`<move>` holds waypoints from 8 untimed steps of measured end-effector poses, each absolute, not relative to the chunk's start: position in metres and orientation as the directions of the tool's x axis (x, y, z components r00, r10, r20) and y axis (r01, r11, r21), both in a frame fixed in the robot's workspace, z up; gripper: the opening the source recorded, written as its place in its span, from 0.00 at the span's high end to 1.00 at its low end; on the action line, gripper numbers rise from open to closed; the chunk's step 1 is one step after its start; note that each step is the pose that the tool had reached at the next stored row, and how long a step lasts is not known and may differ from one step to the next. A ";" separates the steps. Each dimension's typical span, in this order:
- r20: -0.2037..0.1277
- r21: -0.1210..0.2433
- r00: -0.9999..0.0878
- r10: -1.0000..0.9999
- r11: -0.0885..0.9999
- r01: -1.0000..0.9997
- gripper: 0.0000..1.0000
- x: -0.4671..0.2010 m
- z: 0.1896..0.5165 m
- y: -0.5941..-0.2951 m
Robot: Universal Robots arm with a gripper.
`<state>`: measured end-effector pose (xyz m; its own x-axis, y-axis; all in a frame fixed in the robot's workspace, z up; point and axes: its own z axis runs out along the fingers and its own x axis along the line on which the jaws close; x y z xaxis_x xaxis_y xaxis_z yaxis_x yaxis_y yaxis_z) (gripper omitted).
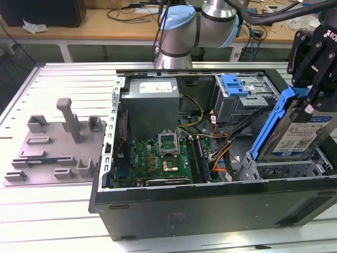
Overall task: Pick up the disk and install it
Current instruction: 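Insert the disk into the insertion slot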
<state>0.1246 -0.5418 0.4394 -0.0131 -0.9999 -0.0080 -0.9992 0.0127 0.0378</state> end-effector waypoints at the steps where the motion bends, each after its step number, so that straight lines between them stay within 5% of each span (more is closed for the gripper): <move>1: -0.008 0.038 -0.013 -1.000 0.013 -0.999 0.63 0.125 0.439 -0.542; 8: -0.008 0.038 -0.013 -1.000 0.013 -0.999 0.63 0.125 0.449 -0.542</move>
<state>0.1246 -0.5418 0.4489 -0.0130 -0.9999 -0.0081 -0.9992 0.0127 0.0379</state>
